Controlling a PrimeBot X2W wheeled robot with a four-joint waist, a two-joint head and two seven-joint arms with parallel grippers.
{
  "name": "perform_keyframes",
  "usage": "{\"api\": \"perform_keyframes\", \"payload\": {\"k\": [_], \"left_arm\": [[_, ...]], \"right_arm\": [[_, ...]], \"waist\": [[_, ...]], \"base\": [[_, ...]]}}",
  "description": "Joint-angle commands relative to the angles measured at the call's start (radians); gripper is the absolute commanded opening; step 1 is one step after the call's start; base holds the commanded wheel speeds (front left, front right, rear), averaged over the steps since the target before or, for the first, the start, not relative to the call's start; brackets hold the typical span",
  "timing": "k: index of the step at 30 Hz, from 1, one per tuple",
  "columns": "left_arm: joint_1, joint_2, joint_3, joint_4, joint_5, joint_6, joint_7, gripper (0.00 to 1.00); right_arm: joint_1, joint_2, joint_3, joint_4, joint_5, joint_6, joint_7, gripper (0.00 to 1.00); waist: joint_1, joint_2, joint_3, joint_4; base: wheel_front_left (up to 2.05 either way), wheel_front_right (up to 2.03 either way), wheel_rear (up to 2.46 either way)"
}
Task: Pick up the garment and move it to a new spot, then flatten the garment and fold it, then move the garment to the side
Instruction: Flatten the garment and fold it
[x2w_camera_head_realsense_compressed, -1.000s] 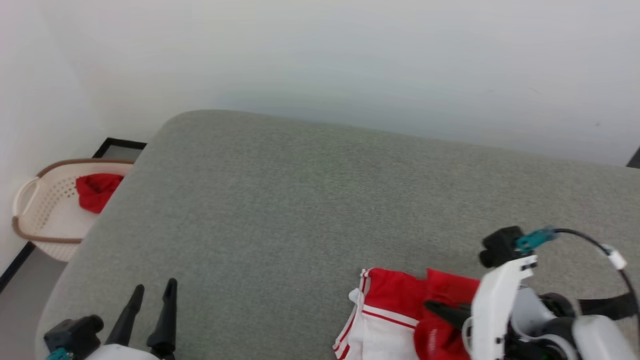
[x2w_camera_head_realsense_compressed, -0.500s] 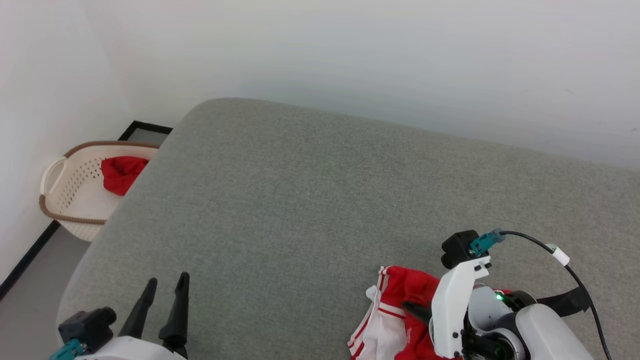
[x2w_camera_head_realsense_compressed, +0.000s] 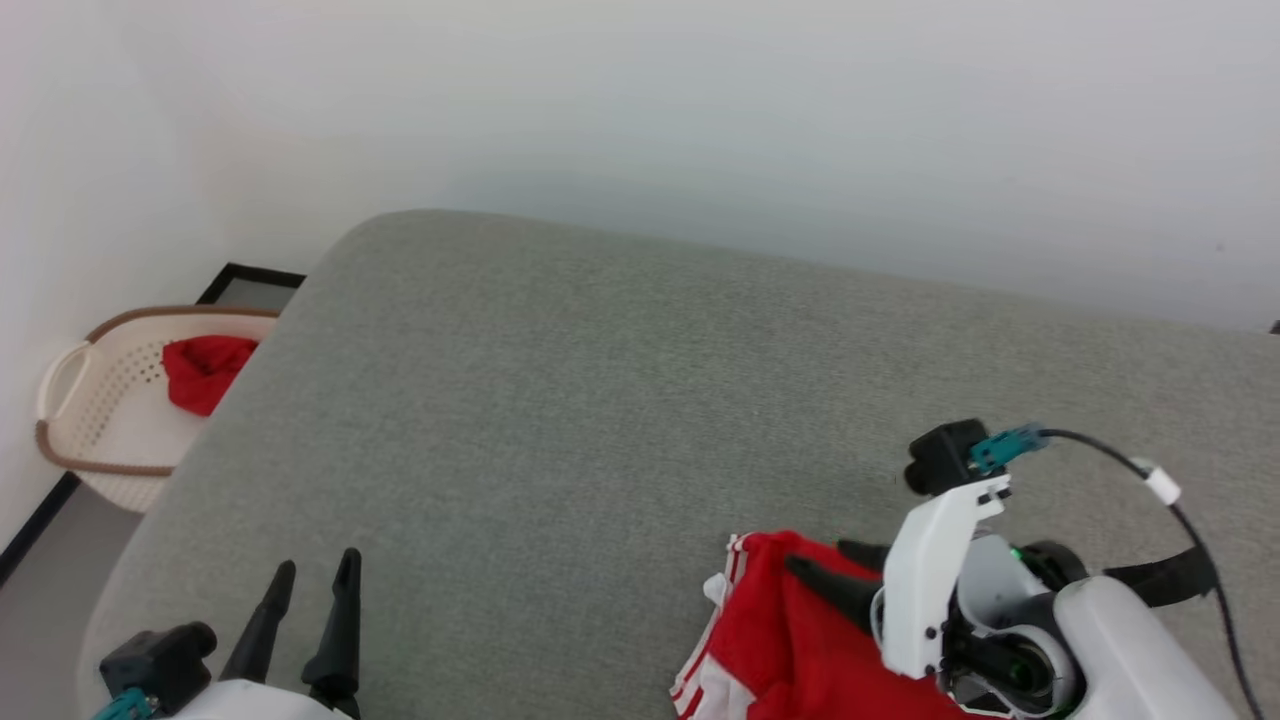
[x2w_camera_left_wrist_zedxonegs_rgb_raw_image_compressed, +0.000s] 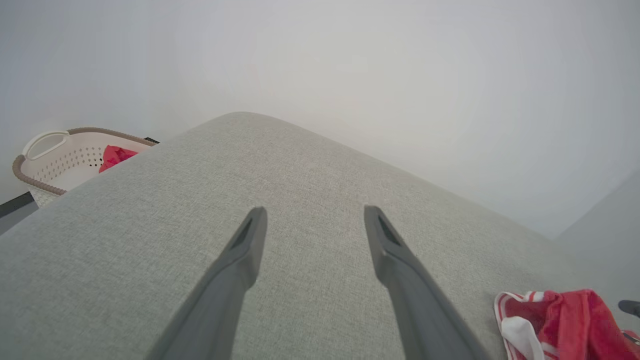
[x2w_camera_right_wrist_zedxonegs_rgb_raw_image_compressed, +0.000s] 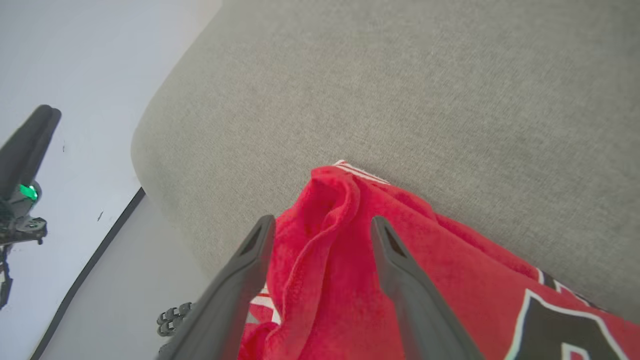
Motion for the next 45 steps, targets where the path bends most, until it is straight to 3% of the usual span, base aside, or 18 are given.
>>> {"api": "perform_keyframes", "payload": {"k": [1,9,18,30,45], "left_arm": [[0.011,0.001,0.006,-0.005,0.011,-0.001,-0.005,1.00],[0.032,0.007,0.024,-0.023,0.048,0.004,-0.007,1.00],[0.053,0.004,0.055,-0.047,0.096,-0.004,-0.008,1.00],[0.094,-0.011,0.115,-0.068,0.150,-0.019,-0.007,1.00],[0.112,-0.029,0.151,-0.077,0.202,-0.038,-0.007,1.00]], "right_arm": [[-0.004,-0.018,0.001,-0.027,0.018,-0.001,-0.017,1.00],[0.050,-0.161,0.027,-0.153,0.028,-0.001,-0.167,1.00],[0.126,-0.278,-0.003,-0.182,-0.008,-0.001,-0.412,1.00],[0.251,-0.318,-0.097,-0.120,-0.090,-0.001,-0.716,1.00],[0.354,-0.295,-0.215,-0.107,-0.139,-0.001,-0.820,1.00]], "waist": [[0.0000,0.0000,-0.006,-0.023],[0.0000,0.0000,-0.011,-0.095],[0.0000,0.0000,-0.020,-0.158],[0.0000,0.0000,-0.037,-0.207],[0.0000,0.0000,-0.057,-0.228]], "base": [[0.00,0.00,0.00],[0.00,0.00,0.00],[0.00,0.00,0.00],[0.00,0.00,0.00],[0.00,0.00,0.00]]}}
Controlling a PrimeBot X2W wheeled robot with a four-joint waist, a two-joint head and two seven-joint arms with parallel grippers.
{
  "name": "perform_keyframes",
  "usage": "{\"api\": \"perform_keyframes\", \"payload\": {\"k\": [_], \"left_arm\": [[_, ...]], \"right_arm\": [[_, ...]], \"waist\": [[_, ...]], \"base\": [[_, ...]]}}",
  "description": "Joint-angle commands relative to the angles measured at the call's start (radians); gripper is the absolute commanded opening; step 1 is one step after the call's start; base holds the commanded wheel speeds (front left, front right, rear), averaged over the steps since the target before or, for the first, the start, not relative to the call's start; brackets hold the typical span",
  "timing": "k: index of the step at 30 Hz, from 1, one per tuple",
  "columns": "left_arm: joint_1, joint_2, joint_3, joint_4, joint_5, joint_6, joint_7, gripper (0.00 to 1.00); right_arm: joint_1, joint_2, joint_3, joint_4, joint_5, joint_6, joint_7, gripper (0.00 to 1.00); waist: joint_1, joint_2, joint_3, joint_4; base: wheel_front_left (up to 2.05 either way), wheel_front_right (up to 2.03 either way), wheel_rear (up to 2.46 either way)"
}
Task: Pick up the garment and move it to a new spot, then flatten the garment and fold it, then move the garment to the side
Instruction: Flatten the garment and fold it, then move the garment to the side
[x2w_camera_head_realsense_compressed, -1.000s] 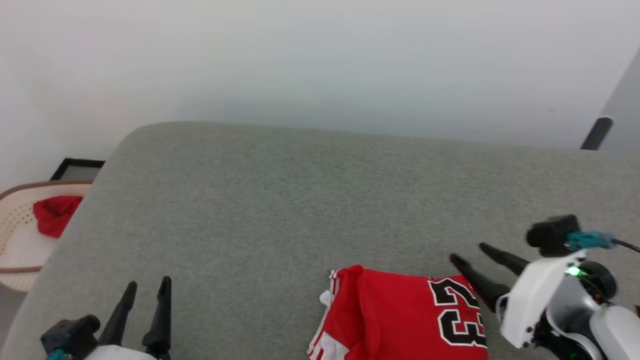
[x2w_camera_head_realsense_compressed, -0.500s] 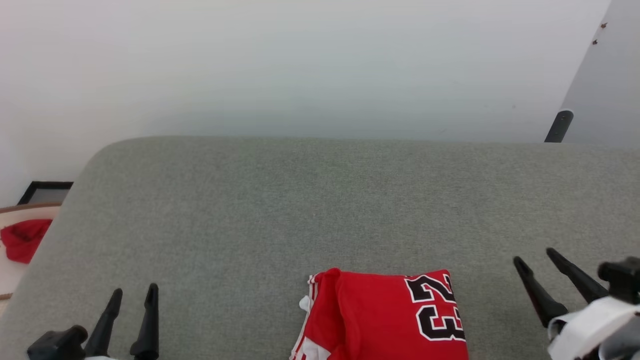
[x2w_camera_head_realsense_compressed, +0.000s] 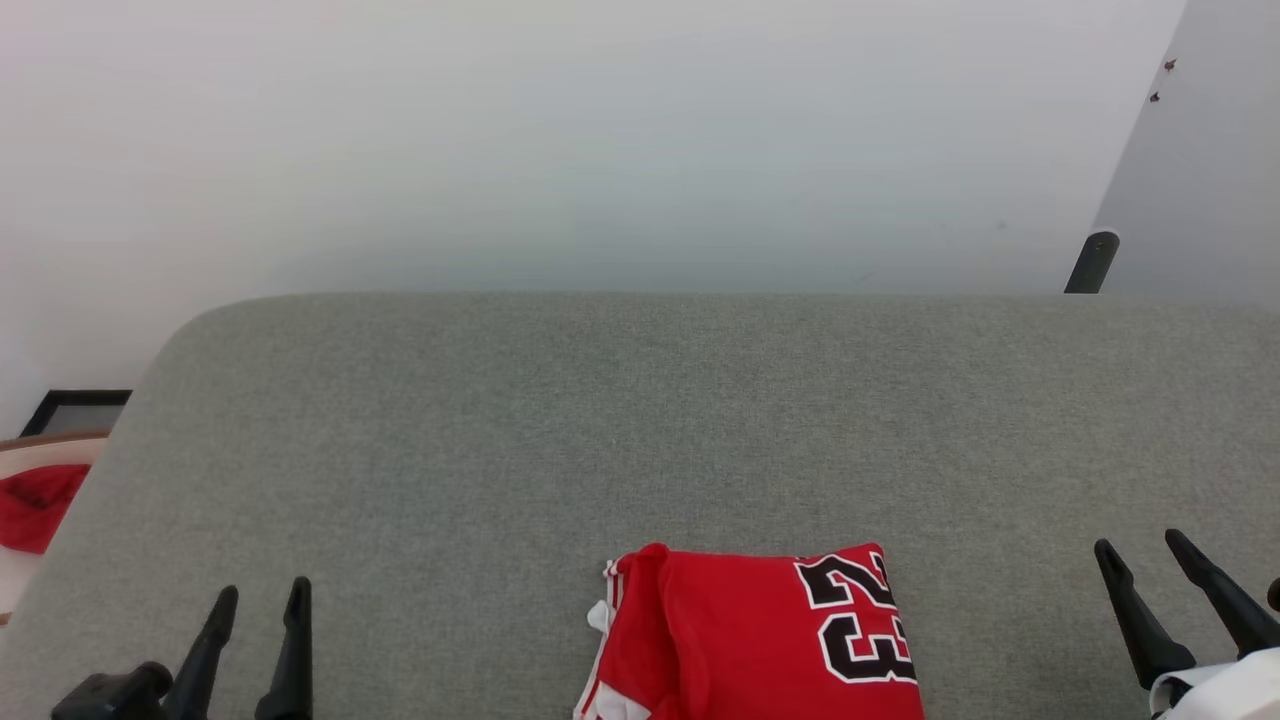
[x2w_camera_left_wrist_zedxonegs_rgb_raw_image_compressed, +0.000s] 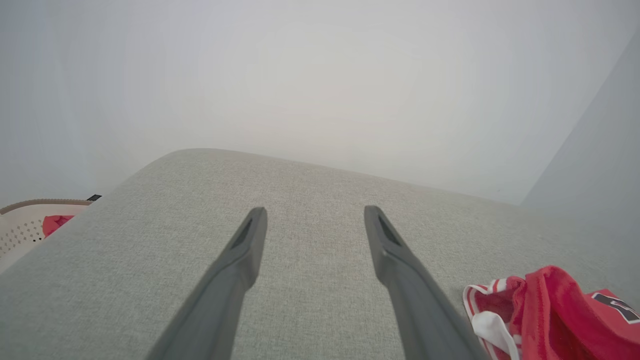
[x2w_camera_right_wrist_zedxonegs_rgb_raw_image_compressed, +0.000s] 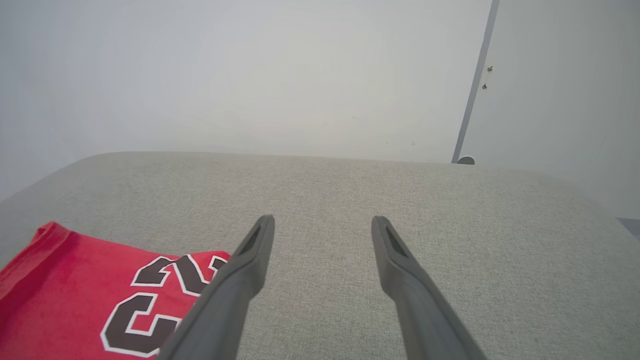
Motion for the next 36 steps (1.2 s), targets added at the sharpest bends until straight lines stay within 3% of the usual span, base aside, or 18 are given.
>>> {"api": "perform_keyframes", "payload": {"k": [1,22,36], "left_arm": [[0.009,-0.003,0.005,-0.004,0.012,-0.006,-0.003,1.00],[0.006,-0.025,0.015,-0.005,0.041,-0.017,-0.003,1.00],[0.012,-0.017,0.019,-0.011,0.044,-0.017,-0.003,1.00]], "right_arm": [[0.016,0.005,-0.013,-0.007,-0.004,-0.001,-0.007,1.00],[0.066,0.053,-0.077,-0.066,-0.052,-0.001,0.045,1.00],[0.030,0.054,0.002,-0.051,-0.034,-0.001,0.102,1.00]], "waist": [[0.0000,0.0000,-0.002,-0.001],[0.0000,0.0000,-0.004,0.004],[0.0000,0.0000,0.016,0.114]], "base": [[0.00,0.00,0.00],[0.00,0.00,0.00],[0.00,0.00,0.00]]}}
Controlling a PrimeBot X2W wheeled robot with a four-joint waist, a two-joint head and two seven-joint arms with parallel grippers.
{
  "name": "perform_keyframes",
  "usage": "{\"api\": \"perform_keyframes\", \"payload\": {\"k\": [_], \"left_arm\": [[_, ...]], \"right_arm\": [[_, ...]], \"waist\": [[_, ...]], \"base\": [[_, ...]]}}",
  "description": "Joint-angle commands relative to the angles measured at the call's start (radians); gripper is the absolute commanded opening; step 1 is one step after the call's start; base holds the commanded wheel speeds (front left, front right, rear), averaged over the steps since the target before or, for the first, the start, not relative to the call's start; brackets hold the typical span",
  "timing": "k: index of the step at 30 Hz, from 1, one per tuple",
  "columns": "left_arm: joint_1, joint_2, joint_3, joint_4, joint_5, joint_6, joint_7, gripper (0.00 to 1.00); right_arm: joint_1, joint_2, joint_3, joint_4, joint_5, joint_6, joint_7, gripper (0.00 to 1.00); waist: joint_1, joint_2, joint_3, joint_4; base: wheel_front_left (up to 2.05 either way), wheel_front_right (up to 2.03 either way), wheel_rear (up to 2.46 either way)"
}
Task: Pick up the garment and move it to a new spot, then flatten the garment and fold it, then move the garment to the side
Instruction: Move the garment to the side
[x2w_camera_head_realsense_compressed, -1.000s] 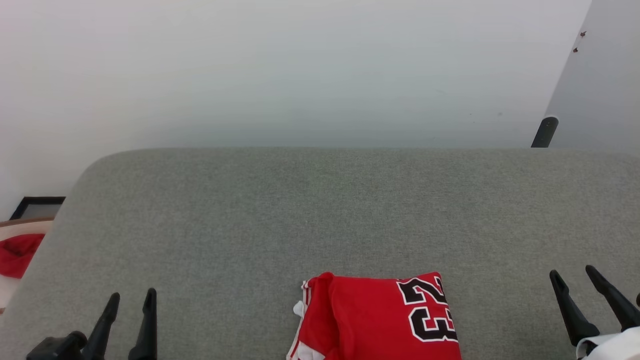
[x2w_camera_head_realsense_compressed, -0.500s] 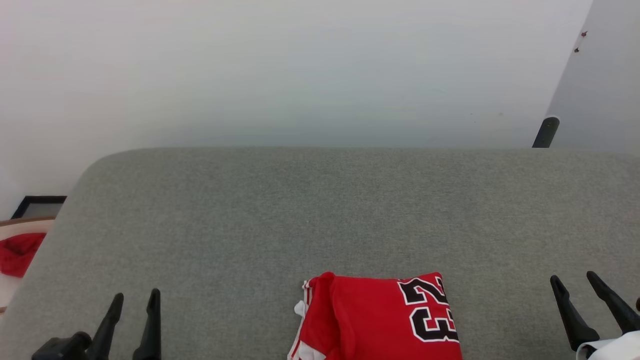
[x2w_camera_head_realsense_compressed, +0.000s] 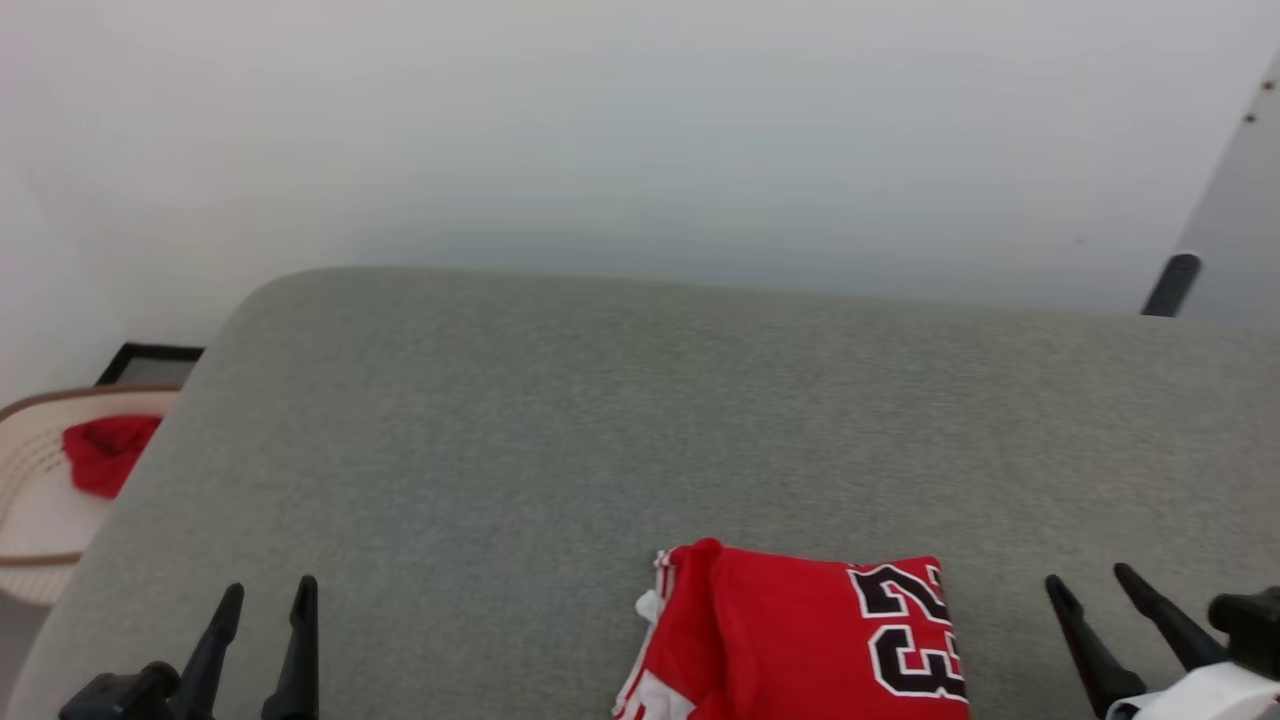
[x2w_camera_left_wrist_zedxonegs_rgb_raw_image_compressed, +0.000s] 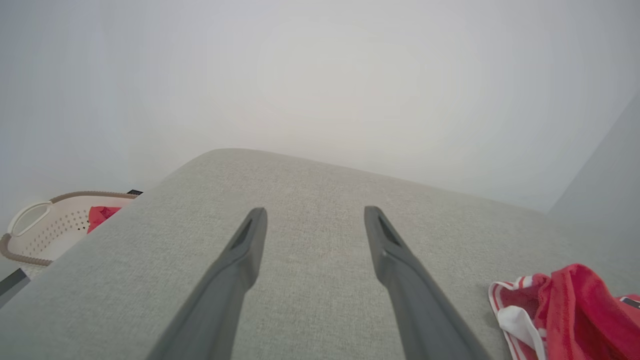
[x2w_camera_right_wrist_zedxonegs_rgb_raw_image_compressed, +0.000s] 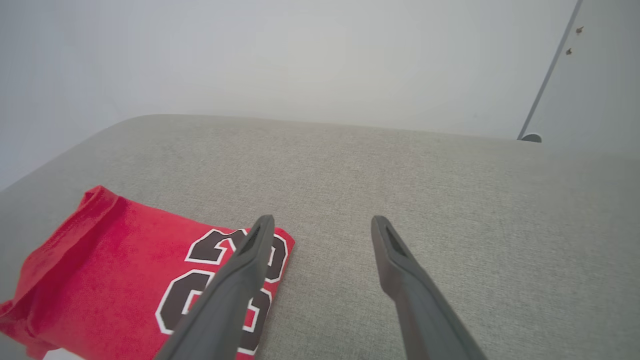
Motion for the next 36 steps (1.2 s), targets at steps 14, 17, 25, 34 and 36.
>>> {"api": "perform_keyframes", "payload": {"k": [14,17,25,34,36], "left_arm": [[-0.025,-0.001,-0.034,0.006,-0.010,-0.004,-0.003,1.00],[-0.035,-0.005,-0.041,0.008,-0.013,-0.003,-0.003,1.00],[-0.064,-0.021,-0.060,0.014,-0.019,-0.003,-0.003,1.00],[-0.083,-0.034,-0.071,0.020,-0.030,-0.003,-0.003,1.00],[-0.085,-0.037,-0.071,0.021,-0.029,-0.003,-0.003,1.00]], "right_arm": [[-0.048,-0.011,0.098,0.114,0.092,-0.001,0.175,1.00],[-0.056,-0.015,0.101,0.131,0.112,-0.001,0.238,1.00],[-0.097,-0.001,0.096,0.174,0.130,-0.001,0.416,1.00],[-0.147,0.034,0.112,0.231,0.153,-0.001,0.587,0.00],[-0.154,0.031,0.121,0.228,0.162,0.000,0.605,0.00]], "waist": [[0.0000,-0.0001,0.062,0.134],[0.0000,-0.0001,0.076,0.147],[0.0000,-0.0001,0.112,0.174],[0.0000,-0.0001,0.140,0.198],[0.0000,-0.0001,0.143,0.201]], "base": [[0.00,0.00,0.00],[0.00,0.00,0.00],[0.00,0.00,0.00],[0.00,0.00,0.00],[0.00,0.00,0.00]]}}
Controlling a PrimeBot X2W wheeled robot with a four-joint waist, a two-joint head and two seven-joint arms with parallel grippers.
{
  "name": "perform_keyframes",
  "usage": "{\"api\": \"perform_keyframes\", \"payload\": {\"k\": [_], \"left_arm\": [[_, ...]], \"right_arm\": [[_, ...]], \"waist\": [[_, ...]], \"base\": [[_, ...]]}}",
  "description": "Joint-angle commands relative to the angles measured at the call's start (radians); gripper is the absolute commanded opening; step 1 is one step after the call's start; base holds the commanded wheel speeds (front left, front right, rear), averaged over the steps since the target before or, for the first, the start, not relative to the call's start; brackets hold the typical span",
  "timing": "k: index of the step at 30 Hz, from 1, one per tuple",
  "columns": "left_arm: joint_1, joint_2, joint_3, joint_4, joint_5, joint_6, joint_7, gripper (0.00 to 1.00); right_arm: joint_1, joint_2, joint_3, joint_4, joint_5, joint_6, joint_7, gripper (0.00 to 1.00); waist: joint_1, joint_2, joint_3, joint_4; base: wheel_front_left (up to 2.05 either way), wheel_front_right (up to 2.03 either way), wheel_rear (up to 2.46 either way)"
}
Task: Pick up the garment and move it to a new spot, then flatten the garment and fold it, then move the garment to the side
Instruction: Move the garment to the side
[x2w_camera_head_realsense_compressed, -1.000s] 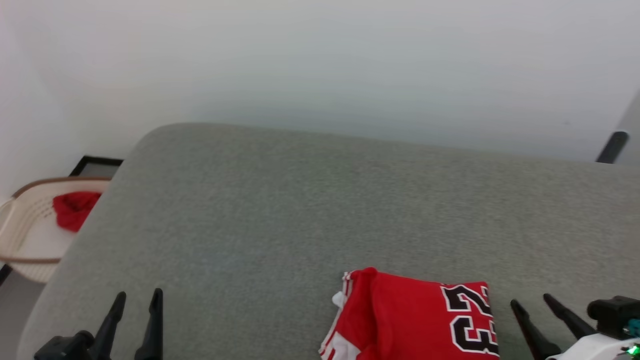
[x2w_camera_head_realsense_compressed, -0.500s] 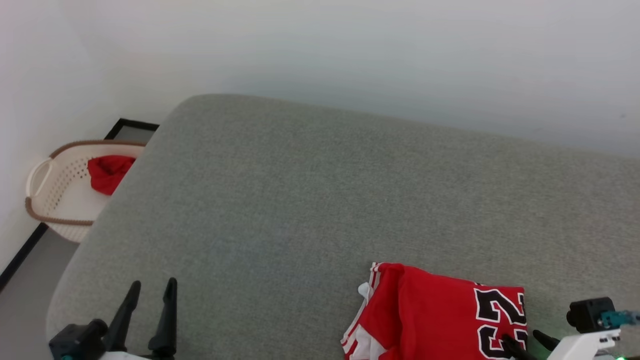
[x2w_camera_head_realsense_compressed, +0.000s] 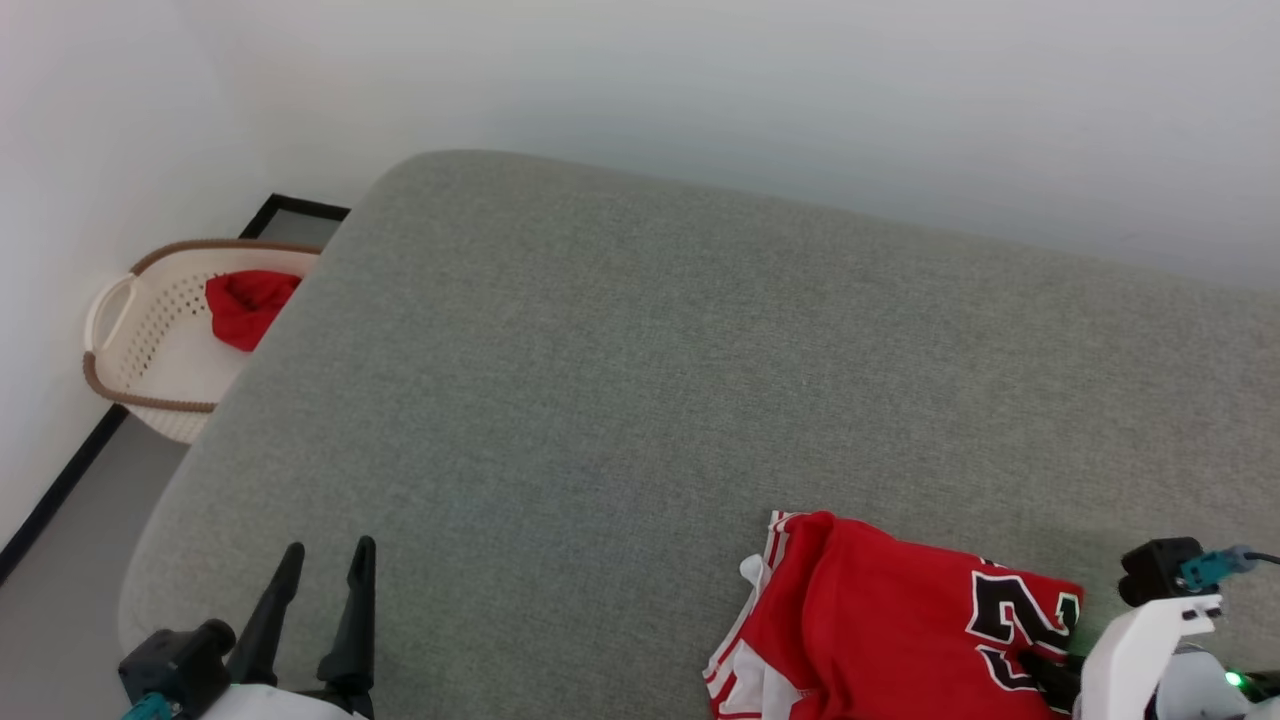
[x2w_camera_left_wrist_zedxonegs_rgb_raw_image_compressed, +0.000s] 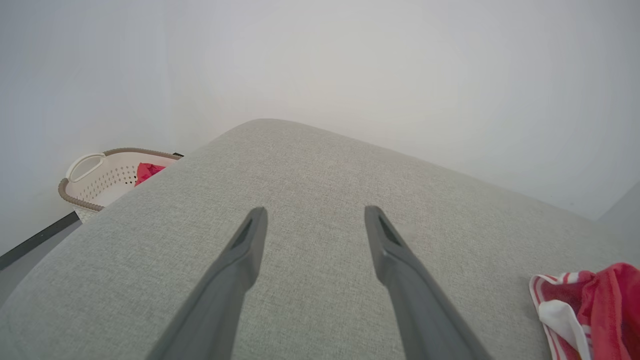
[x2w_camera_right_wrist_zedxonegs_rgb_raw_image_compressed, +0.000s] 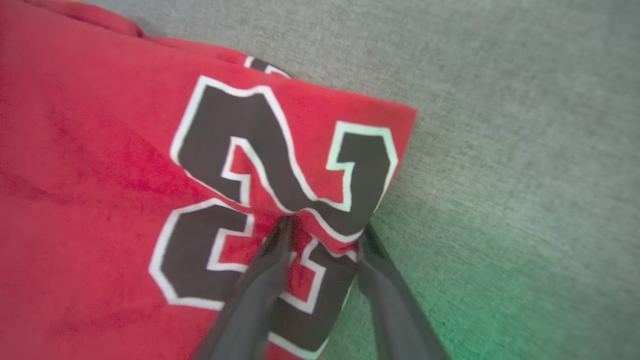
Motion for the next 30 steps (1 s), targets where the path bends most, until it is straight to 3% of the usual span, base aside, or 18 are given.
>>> {"api": "perform_keyframes", "payload": {"k": [1,17,30], "left_arm": [[-0.006,-0.003,0.002,0.000,-0.005,-0.002,-0.003,1.00],[0.008,-0.005,0.016,-0.001,0.006,-0.002,-0.003,1.00],[-0.012,0.001,0.015,-0.018,0.014,-0.002,-0.003,1.00]], "right_arm": [[0.013,0.025,0.026,0.022,0.008,0.000,0.016,0.00],[-0.068,-0.076,-0.015,-0.039,0.008,0.000,0.028,0.00],[-0.193,-0.244,-0.047,-0.068,-0.024,0.000,0.050,0.00]], "waist": [[0.0000,0.0000,0.004,0.004],[0.0000,0.0000,-0.017,-0.054],[0.0000,0.0000,0.009,-0.174]], "base": [[0.00,0.00,0.00],[0.00,0.00,0.00],[0.00,0.00,0.00]]}}
